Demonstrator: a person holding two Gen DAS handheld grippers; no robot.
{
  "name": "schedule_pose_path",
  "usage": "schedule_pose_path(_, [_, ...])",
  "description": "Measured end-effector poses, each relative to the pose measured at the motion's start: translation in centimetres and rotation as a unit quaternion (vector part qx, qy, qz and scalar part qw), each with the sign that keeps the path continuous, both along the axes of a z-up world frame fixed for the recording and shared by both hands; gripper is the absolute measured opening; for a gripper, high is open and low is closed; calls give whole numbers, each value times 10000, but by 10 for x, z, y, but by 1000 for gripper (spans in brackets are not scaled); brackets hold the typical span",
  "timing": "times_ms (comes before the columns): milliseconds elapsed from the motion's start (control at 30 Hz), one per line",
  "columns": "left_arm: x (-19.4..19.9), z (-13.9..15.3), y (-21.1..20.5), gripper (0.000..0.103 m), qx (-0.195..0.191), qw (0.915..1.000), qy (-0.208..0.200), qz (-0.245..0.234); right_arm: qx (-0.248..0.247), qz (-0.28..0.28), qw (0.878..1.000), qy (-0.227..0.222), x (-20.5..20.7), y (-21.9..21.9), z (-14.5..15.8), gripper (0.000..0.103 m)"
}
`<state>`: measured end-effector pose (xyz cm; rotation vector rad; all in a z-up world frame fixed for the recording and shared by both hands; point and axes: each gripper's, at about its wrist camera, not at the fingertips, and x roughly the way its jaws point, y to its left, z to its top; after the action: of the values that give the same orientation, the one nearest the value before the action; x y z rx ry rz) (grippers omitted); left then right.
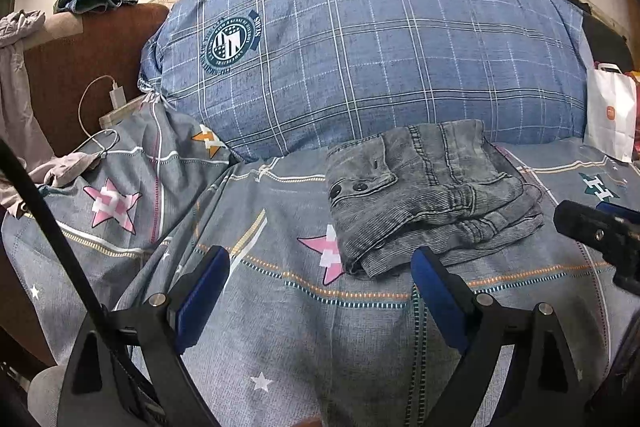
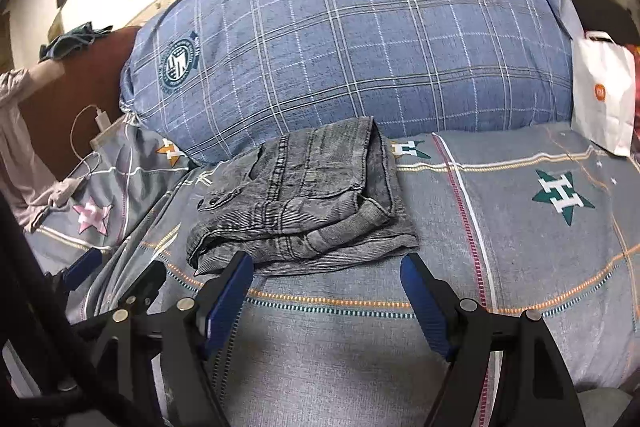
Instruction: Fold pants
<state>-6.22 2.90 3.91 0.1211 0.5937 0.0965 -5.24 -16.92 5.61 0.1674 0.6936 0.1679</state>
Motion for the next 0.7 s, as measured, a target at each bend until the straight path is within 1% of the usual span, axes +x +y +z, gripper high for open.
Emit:
schedule_pose_path(100, [-1, -1, 2, 92, -15, 10000, -7, 57, -104, 57, 9999, -27, -1, 6, -1, 79])
schedule_pose_path(400, [0, 0, 11, 92, -167, 9997, -2, 204, -129, 154, 9998, 11, -1, 9, -3, 79])
schedule_pose_path(700, [1, -2, 8, 92, -110, 9998, 32, 154, -162, 196, 9997, 12, -1, 10, -3, 79])
